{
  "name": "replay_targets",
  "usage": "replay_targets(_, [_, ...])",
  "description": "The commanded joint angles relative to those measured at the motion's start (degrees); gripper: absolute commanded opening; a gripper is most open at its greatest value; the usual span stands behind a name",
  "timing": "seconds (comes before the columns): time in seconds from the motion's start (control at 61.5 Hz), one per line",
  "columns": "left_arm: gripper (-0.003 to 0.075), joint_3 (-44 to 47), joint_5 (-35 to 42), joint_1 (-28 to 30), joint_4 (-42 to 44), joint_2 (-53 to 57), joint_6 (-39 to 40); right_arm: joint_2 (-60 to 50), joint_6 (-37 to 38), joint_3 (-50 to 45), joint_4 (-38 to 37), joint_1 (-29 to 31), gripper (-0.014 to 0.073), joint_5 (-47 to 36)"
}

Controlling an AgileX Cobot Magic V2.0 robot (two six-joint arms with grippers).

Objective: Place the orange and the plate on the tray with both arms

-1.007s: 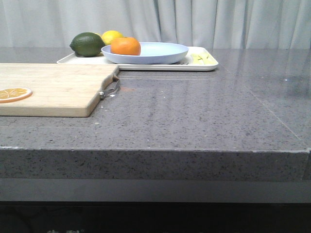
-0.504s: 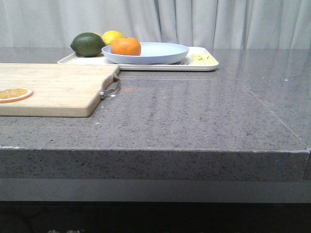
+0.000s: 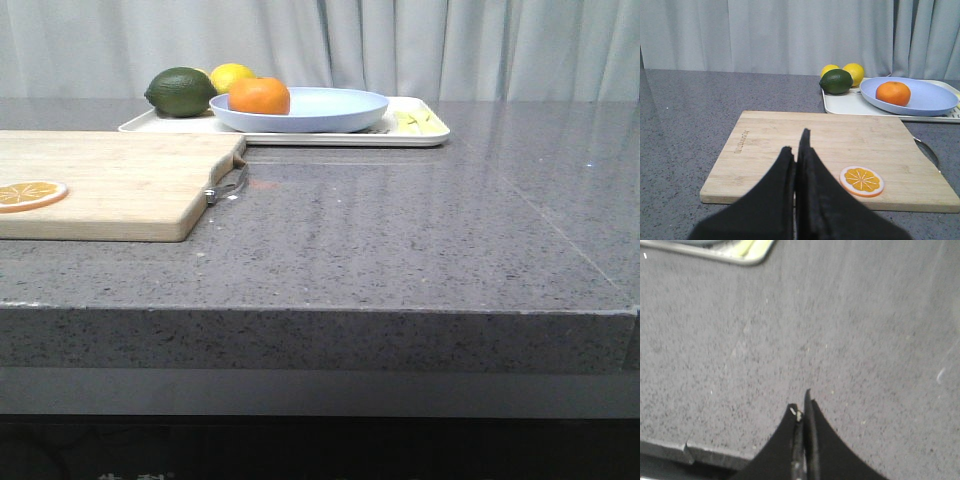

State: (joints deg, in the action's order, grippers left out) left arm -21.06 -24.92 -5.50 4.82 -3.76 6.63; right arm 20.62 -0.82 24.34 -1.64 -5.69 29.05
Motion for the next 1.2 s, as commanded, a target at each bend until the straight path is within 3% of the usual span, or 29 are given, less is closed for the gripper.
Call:
replay_targets(0.0, [-0.0018,-1.46,4.75,0.18,0.13,-0.67,0.16,-3.34,-0.69,-0.7,-0.13,0.36,-0.0069,-7.88])
replay_targets(1.186, [-0.0018,-1.46,4.65,0.18,0.02,-0.67,0.16,-6.58,-0.69,-1.39,-0.07,0.36,-0.0069,-10.01])
